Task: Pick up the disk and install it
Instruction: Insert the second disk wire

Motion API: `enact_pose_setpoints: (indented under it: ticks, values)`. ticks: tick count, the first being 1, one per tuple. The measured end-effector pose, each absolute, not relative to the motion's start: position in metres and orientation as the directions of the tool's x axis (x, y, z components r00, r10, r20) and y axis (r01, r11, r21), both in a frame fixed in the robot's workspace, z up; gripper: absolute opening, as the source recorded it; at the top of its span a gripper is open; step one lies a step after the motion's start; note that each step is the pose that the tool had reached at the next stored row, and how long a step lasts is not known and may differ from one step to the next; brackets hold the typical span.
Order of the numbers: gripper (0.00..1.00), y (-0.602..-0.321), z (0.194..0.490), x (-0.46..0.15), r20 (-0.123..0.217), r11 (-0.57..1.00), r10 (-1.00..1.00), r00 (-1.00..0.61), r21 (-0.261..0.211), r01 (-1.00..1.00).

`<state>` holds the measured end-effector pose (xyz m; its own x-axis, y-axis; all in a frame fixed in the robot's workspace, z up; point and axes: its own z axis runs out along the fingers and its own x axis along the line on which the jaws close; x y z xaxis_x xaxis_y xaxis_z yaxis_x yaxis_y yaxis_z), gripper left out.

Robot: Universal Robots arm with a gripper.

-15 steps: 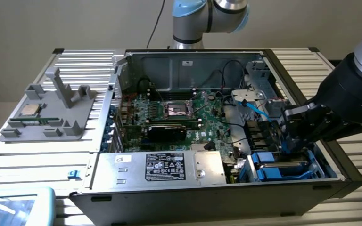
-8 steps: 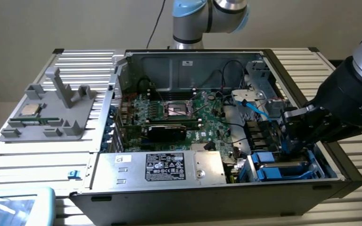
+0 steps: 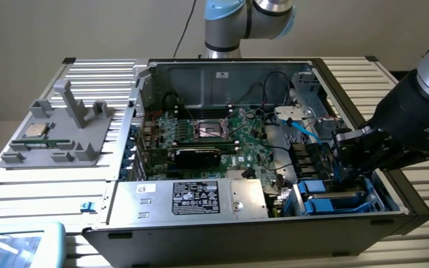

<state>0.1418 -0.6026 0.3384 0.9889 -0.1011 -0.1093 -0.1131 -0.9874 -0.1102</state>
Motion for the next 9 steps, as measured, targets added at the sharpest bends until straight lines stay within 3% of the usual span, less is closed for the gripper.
enact_pose_setpoints:
  ticks: [9]
  values:
    - [0.11, -0.6025, 0.3384, 0.1435, -0.11, -0.987, -0.101, 0.989, -0.111, -0.113]
